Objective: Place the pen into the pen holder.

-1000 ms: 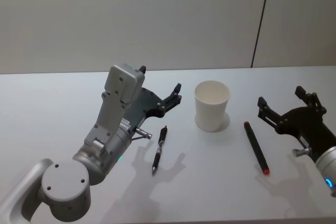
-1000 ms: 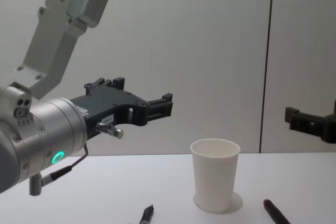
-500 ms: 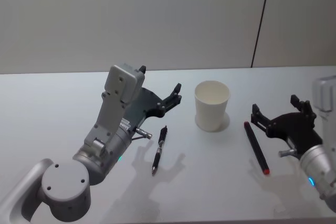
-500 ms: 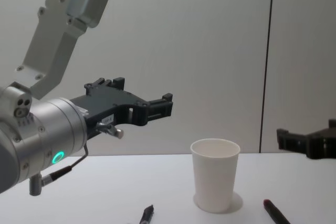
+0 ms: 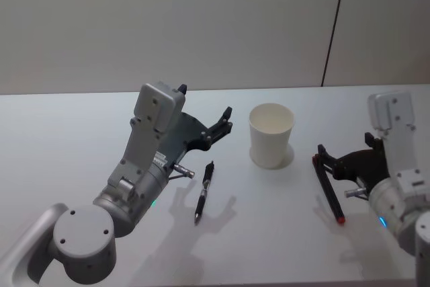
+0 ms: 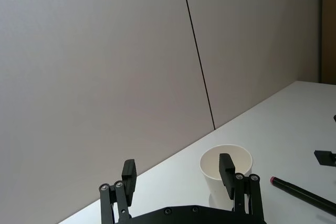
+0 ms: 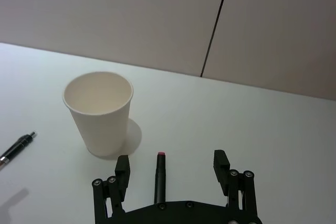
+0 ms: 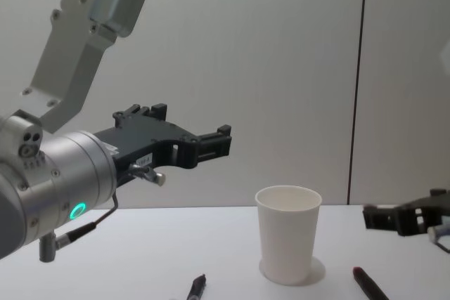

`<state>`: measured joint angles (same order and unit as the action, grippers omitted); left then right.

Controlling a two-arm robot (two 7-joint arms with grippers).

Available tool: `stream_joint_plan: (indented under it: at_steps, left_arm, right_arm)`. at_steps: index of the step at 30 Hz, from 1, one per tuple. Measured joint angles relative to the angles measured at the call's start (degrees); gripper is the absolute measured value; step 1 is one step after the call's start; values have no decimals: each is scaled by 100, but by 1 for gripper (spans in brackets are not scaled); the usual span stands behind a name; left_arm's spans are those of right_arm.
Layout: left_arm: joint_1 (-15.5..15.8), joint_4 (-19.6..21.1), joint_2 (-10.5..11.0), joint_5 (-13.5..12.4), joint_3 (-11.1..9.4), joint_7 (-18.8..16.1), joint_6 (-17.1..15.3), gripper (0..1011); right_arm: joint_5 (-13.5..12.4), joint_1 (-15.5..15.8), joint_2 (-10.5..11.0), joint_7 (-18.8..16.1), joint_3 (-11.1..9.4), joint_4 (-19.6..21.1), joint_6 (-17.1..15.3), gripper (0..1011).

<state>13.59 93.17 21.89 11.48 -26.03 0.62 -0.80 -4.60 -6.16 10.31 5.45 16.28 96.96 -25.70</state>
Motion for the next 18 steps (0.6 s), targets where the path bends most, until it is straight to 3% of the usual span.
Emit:
stream_joint_plan:
  at_steps: [18]
  left_arm:
    - [0, 0, 0, 0, 0, 0, 0, 1004]
  right_arm:
    - [215, -839, -322, -403, -118, -893, -1069, 1001]
